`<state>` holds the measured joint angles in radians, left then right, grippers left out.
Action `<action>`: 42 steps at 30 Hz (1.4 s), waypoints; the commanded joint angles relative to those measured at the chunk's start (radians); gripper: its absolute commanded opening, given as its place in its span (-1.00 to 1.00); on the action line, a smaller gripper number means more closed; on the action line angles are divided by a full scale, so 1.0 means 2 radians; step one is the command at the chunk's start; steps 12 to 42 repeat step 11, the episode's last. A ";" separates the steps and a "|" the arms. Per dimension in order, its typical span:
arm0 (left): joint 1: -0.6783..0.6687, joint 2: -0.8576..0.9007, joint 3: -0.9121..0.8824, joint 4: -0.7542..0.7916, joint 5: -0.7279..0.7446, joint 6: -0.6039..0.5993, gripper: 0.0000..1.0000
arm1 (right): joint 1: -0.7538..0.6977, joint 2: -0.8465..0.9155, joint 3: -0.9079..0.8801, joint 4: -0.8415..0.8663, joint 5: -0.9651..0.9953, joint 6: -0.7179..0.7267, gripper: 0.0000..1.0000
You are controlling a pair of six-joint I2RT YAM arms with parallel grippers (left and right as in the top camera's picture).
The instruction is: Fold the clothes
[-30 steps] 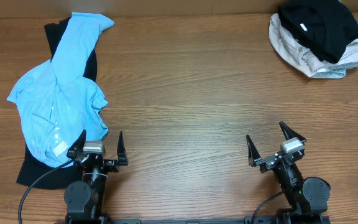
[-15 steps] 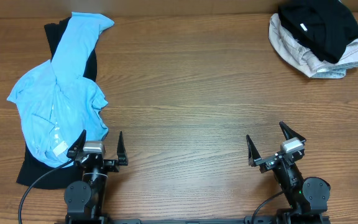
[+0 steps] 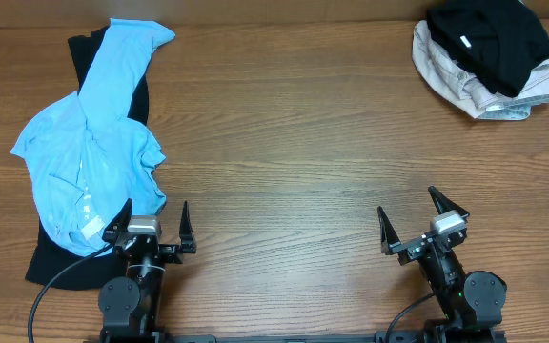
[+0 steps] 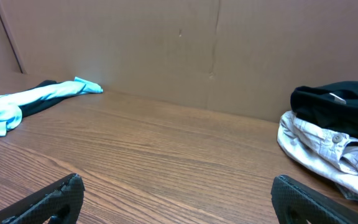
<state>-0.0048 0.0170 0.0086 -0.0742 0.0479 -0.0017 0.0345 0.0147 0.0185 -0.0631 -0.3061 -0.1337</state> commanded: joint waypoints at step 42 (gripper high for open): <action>0.003 -0.006 -0.002 0.000 -0.003 -0.007 1.00 | 0.002 -0.005 -0.005 0.003 0.007 0.002 1.00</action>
